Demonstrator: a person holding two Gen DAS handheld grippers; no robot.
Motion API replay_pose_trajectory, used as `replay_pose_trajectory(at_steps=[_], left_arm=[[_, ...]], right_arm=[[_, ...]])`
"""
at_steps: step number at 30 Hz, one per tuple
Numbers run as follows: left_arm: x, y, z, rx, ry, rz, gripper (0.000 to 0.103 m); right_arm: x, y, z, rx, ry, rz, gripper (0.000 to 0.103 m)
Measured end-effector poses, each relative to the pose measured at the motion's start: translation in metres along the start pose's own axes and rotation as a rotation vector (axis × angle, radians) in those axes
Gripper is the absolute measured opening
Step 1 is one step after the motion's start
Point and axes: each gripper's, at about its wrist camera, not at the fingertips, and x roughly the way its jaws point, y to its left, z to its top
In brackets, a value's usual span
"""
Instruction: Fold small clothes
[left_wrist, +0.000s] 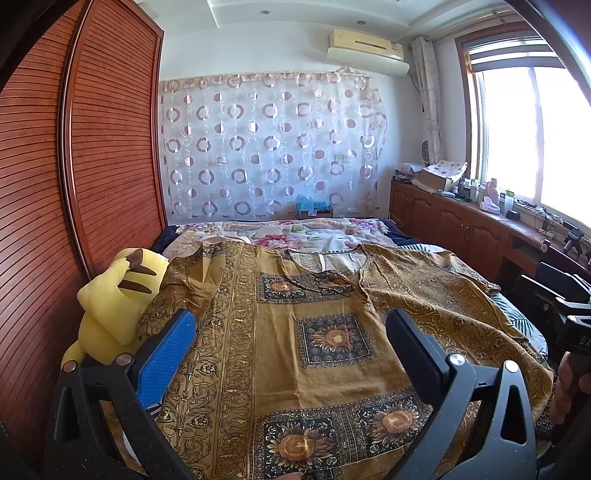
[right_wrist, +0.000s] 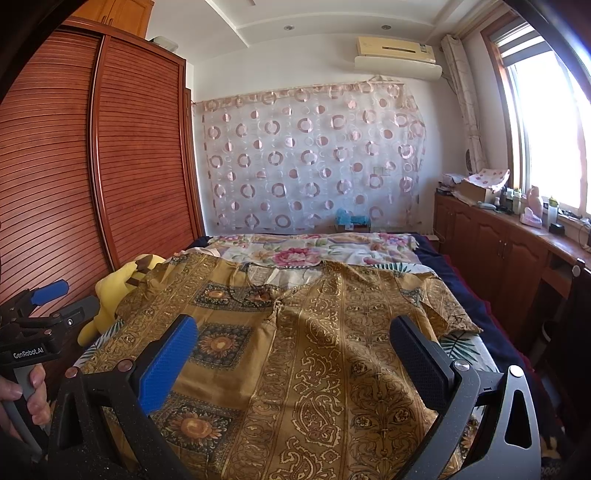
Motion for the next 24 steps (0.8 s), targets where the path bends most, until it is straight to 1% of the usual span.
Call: replay_pose_trajectory(at_steps=[24], left_arm=[[-0.0021,-0.0019,0.0008,0.003,-0.005,0.002,0.103]], right_arm=[[0.0002,-0.0001,0.0000,0.001,0.003,0.002,0.103]])
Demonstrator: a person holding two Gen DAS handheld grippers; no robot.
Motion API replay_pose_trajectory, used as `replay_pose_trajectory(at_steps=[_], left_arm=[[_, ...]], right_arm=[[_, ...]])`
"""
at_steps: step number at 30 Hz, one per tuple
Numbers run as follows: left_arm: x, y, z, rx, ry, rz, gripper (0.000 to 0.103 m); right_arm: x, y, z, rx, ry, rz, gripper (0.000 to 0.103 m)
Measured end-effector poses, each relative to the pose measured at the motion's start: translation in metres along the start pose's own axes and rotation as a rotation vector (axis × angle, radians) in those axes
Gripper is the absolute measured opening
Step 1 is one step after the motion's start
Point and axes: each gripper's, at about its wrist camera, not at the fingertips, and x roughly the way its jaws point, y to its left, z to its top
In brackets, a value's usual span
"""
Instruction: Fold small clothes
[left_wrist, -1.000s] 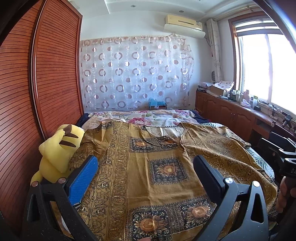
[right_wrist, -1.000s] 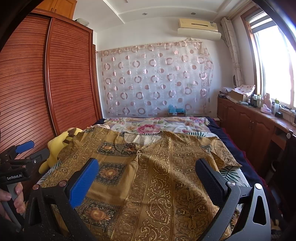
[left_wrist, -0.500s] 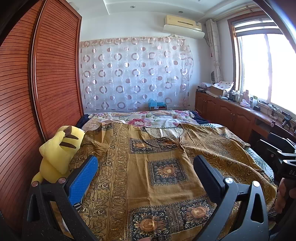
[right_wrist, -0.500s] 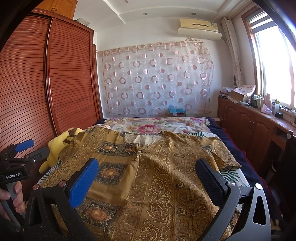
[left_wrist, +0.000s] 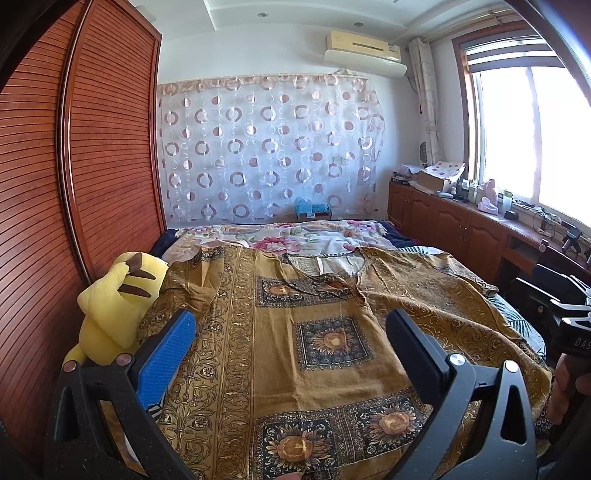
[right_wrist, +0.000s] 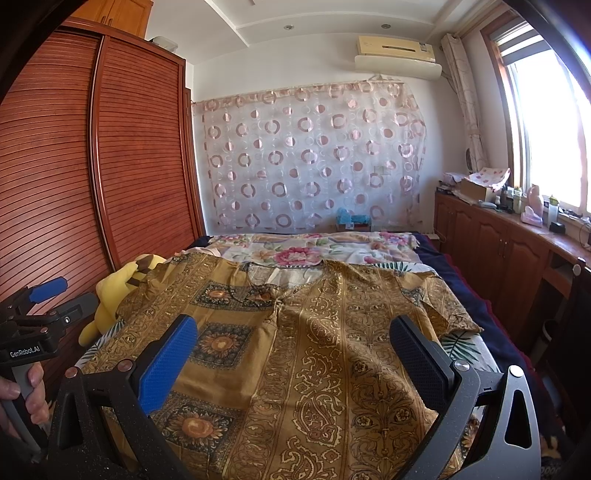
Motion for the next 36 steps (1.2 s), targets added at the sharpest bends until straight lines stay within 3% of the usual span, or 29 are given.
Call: replay_pose_trajectory(at_steps=[23,36], left_arm=[[-0.002,-0.002,-0.001,0.000,0.003,0.000,0.103],[0.036,0.015,-0.019,-0.018,0.143,0.007,0.103]], right_arm=[[0.000,0.000,0.000,-0.001,0.002,0.002,0.103],[0.035,-0.003,-0.005,-0.017,0.091,0.061,0.103]])
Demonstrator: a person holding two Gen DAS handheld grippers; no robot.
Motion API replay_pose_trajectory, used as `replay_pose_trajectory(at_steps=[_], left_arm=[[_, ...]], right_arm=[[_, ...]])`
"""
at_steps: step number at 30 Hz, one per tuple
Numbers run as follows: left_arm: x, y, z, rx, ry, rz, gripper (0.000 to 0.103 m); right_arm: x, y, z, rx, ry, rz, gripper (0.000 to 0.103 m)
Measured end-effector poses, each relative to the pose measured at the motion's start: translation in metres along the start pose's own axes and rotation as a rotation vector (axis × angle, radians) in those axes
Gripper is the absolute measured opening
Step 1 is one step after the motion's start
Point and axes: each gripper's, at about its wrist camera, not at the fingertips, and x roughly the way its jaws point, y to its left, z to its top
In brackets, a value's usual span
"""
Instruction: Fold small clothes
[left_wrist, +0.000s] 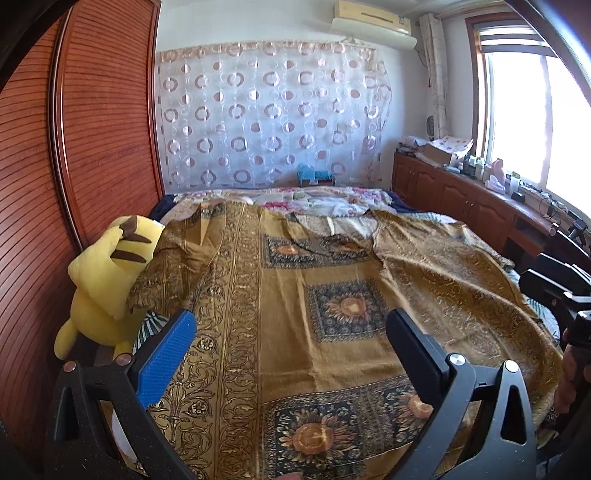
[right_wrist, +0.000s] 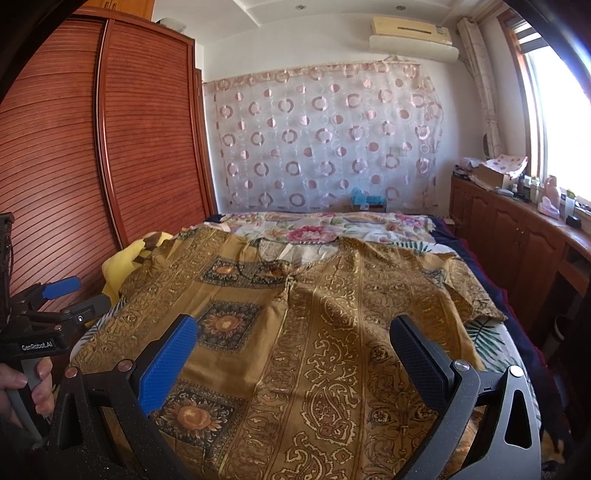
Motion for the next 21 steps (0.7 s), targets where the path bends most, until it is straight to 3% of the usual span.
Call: replay_pose_trajectory(at_steps=[14,21], left_arm=[[0.064,0.075,0.004,-0.006,0.105,0.061,0.103],[0.091,0.123,0.014,-0.094,0.143,0.043,0.103]], right_arm=[[0.073,0.000,0.036,-0.113,0.145,0.134,0.103],[0.107,-0.017,0.049,-0.109,0.186,0.155,0.103]])
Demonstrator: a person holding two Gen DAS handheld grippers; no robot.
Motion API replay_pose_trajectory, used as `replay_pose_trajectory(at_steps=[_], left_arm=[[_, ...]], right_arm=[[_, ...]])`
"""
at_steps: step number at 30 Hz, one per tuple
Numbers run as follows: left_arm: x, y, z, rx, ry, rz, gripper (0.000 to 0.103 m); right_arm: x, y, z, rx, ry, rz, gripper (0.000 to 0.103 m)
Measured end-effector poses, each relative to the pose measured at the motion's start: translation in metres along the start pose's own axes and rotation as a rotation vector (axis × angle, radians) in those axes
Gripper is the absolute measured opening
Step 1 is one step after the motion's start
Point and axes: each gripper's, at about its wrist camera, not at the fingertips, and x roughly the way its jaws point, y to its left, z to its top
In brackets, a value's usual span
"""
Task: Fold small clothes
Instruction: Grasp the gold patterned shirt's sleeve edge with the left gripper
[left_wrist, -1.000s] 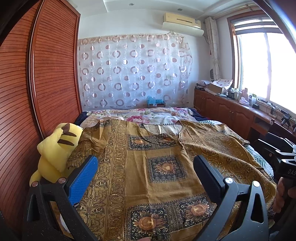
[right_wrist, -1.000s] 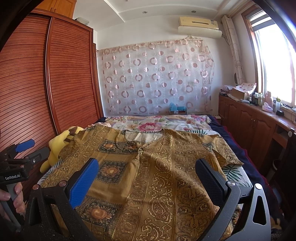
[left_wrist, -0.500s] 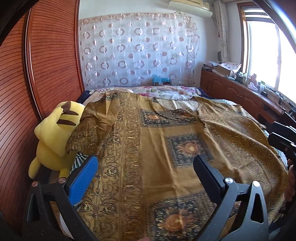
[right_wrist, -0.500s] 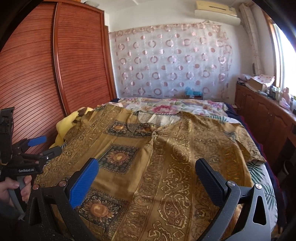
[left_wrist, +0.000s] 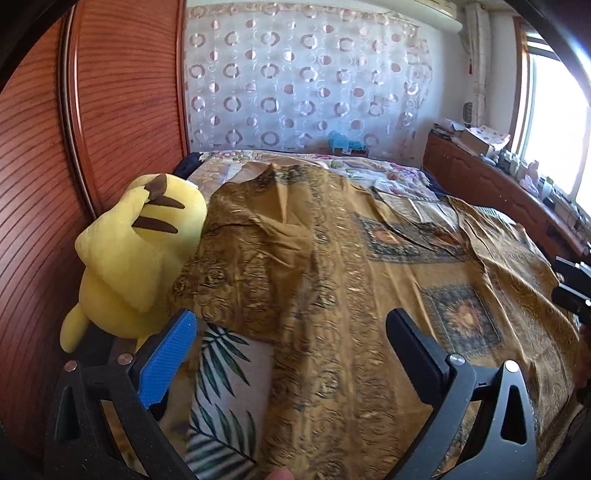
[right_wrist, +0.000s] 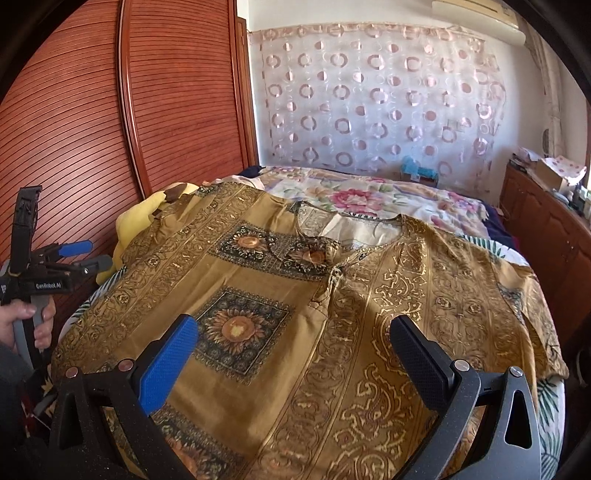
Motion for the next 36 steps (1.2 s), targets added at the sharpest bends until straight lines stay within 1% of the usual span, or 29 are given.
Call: replay_pose_trajectory(at_steps=[5,7,8,9,11,13,15,17,20,22,23,25,26,27,28,30,33,34,35,36], left_arm=[[0.020,0.025,0.012,-0.063,0.049,-0.014,0.092],[0.031,0.036,0.016,-0.099,0.082,-0.025,0.086],[0.033,0.040,0.016,-0.107,0.091,-0.024,0.086],[0.038,0.047,0.017,-0.120,0.101,-0.007,0.085],[0.043,0.058,0.015,-0.152,0.121,0.006,0.081],[0.053,0.075,0.011,-0.219,0.161,0.006,0.075],[0.062,0.084,0.005,-0.278,0.200,-0.013,0.070],[0.069,0.088,0.000,-0.314,0.231,-0.014,0.069],[0.079,0.091,-0.007,-0.364,0.260,-0.049,0.067],[0.084,0.093,-0.007,-0.378,0.267,-0.062,0.054],[0.085,0.095,-0.007,-0.379,0.268,-0.060,0.051],[0.086,0.095,-0.005,-0.378,0.267,-0.063,0.030],[0.085,0.095,-0.003,-0.374,0.262,-0.068,0.026],[0.083,0.094,0.000,-0.359,0.251,-0.062,0.013],[0.081,0.091,0.003,-0.332,0.237,-0.045,0.009],[0.076,0.087,0.008,-0.281,0.211,-0.016,0.004],[0.063,0.072,0.020,-0.206,0.169,0.015,0.004],[0.054,0.063,0.025,-0.173,0.143,0.028,0.004],[0.049,0.059,0.029,-0.153,0.127,0.030,0.004],[0.042,0.052,0.034,-0.132,0.109,0.015,0.004]], right_arm=[[0.029,-0.010,0.011,-0.001,0.043,0.014,0.103],[0.041,-0.014,0.017,0.002,0.064,0.021,0.103],[0.044,-0.015,0.018,0.006,0.072,0.026,0.103],[0.048,-0.014,0.019,0.007,0.078,0.030,0.103],[0.058,-0.018,0.025,0.003,0.093,0.035,0.103],[0.065,-0.021,0.031,-0.002,0.104,0.040,0.103],[0.073,-0.022,0.035,0.000,0.113,0.047,0.103],[0.082,-0.027,0.040,0.015,0.131,0.063,0.103],[0.093,-0.028,0.045,0.027,0.142,0.082,0.103],[0.097,-0.028,0.048,0.025,0.146,0.091,0.103],[0.102,-0.030,0.051,0.024,0.147,0.092,0.103],[0.105,-0.033,0.052,0.026,0.149,0.098,0.103],[0.107,-0.035,0.053,0.027,0.149,0.100,0.103],[0.109,-0.037,0.053,0.030,0.150,0.101,0.103],[0.110,-0.038,0.053,0.034,0.149,0.103,0.103],[0.111,-0.039,0.050,0.044,0.141,0.111,0.103],[0.110,-0.041,0.047,0.062,0.134,0.116,0.103],[0.109,-0.042,0.047,0.065,0.133,0.116,0.103],[0.108,-0.042,0.046,0.067,0.130,0.117,0.103],[0.106,-0.043,0.046,0.066,0.122,0.133,0.103]])
